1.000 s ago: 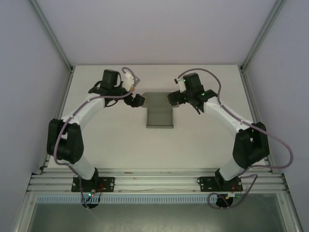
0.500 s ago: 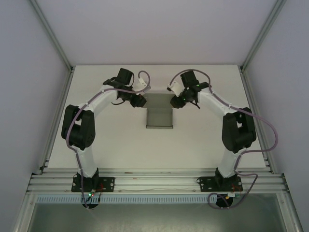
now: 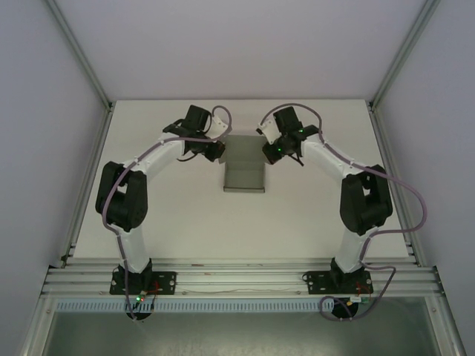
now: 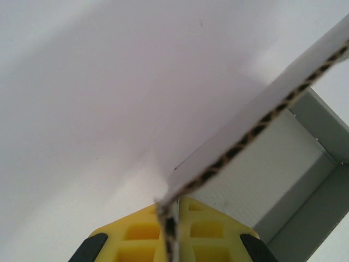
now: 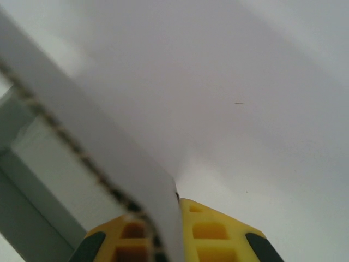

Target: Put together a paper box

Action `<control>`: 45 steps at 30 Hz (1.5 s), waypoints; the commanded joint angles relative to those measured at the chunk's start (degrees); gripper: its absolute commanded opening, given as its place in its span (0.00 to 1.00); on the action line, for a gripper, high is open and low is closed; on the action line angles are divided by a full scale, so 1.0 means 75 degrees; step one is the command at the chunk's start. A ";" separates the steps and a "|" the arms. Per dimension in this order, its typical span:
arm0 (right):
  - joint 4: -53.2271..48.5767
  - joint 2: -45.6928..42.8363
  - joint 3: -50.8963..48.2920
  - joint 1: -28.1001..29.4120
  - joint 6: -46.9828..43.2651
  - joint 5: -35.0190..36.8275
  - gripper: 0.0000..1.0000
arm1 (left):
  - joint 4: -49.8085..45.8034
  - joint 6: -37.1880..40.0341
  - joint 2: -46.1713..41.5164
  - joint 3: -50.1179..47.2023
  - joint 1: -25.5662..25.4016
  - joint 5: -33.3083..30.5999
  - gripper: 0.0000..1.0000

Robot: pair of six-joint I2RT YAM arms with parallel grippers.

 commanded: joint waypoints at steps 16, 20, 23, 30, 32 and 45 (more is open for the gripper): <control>0.2498 0.0720 0.0416 0.1211 0.7731 0.3933 0.05 | 0.2452 -0.5720 -0.0029 -0.0430 -0.0584 -0.2230 0.00; 0.2609 0.0962 0.0418 0.1253 0.7894 0.3846 0.04 | 0.2698 -0.5995 0.0173 -0.0364 -0.0770 -0.2220 0.00; 0.2665 0.1033 0.0369 0.1341 0.7827 0.3976 0.04 | 0.2892 -0.6161 0.0241 -0.0349 -0.0863 -0.2374 0.00; 0.2951 0.1061 0.0091 0.1396 0.7439 0.4147 0.04 | 0.3232 -0.6389 0.0674 -0.0628 -0.1012 -0.2423 0.00; 0.3282 0.1055 -0.0144 0.1413 0.7316 0.4093 0.03 | 0.3262 -0.6374 0.0732 -0.0763 -0.1041 -0.2520 0.00; 0.5122 0.0386 -0.2181 0.1611 0.5785 0.4372 0.02 | 0.3360 -0.5743 0.0073 -0.1820 -0.1047 -0.2479 0.15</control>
